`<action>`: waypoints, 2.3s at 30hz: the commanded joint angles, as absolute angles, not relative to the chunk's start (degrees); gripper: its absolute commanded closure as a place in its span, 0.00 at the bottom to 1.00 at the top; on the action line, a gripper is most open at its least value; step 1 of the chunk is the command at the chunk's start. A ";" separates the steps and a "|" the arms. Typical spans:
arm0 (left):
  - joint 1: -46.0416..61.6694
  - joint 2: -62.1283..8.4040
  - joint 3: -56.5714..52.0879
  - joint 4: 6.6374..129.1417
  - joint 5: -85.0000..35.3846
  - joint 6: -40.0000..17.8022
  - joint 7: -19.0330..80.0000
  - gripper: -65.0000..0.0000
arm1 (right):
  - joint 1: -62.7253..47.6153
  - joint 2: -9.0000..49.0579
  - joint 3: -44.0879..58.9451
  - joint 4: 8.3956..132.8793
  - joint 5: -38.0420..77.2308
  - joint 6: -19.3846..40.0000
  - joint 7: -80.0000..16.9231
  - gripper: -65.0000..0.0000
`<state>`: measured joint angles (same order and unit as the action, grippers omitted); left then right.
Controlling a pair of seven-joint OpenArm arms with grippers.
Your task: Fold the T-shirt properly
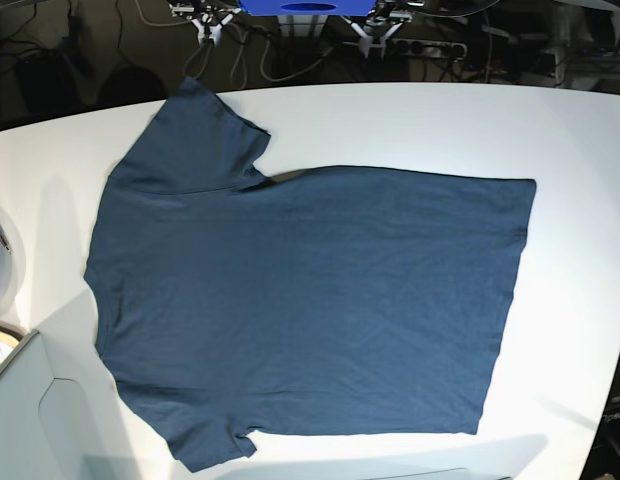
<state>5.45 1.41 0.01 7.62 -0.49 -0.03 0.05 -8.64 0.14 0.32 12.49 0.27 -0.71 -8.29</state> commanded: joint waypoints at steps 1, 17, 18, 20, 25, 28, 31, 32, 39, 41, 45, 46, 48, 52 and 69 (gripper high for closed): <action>6.20 1.54 0.22 7.52 0.04 -0.22 0.75 1.00 | -8.75 0.31 0.22 12.79 0.48 0.31 -8.57 1.00; 10.07 -1.54 -0.31 7.60 -0.22 0.04 0.40 1.00 | -10.77 1.19 0.22 12.88 0.40 0.31 -6.37 1.00; 10.51 -1.54 -0.31 7.69 -0.22 0.04 0.40 1.00 | -10.95 1.27 0.22 12.88 0.40 0.31 -6.11 1.00; 10.95 -2.42 -0.31 7.69 -0.22 -0.13 0.40 1.00 | -11.91 1.71 0.22 12.88 0.40 0.40 -4.88 1.00; 16.92 -4.09 -0.31 15.34 -0.31 -0.22 0.40 1.00 | -18.51 2.07 0.22 21.67 0.40 0.40 -2.86 1.00; 22.99 -5.05 -0.31 25.27 -0.31 -0.31 0.66 1.00 | -23.60 2.95 0.22 29.93 0.40 0.40 -2.95 1.00; 29.14 -6.11 -0.31 35.91 -0.31 -0.31 0.66 1.00 | -29.67 3.82 0.22 40.66 0.40 0.48 -3.03 1.00; 31.25 -6.37 -0.31 39.08 -0.31 -0.31 0.66 1.00 | -31.60 4.35 0.40 44.35 0.40 0.48 -3.03 1.00; 42.95 -6.55 -0.31 61.85 -0.31 -0.31 0.75 1.00 | -41.98 7.08 0.48 64.40 0.31 0.31 -3.03 1.00; 45.58 -7.43 -0.31 68.00 -0.22 -0.31 0.75 1.00 | -44.18 7.60 0.57 69.14 0.31 0.22 -3.03 1.00; 48.92 -9.19 -0.40 77.58 -0.31 -0.31 0.75 1.00 | -47.43 7.69 2.07 76.97 0.31 0.13 -4.88 1.00; 49.71 -9.19 -0.40 79.60 -0.31 -0.31 0.75 1.00 | -48.22 7.60 3.30 79.34 0.31 0.13 -6.81 1.00; 51.65 -10.15 -1.54 84.00 -0.31 -0.31 0.75 1.00 | -49.54 7.43 5.41 84.79 0.31 0.22 -11.21 1.00; 55.78 -10.24 -4.26 93.05 -0.31 -0.31 0.84 1.00 | -51.47 7.69 7.60 96.22 0.31 0.48 -18.95 1.00; 53.58 -10.07 -13.85 115.47 -0.48 -0.48 11.91 0.74 | -48.22 9.98 12.00 121.10 0.22 2.77 -33.19 0.54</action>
<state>52.49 -10.00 -13.74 114.39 -0.49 -0.78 12.91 -47.40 9.82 11.84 120.16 0.08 1.72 -33.69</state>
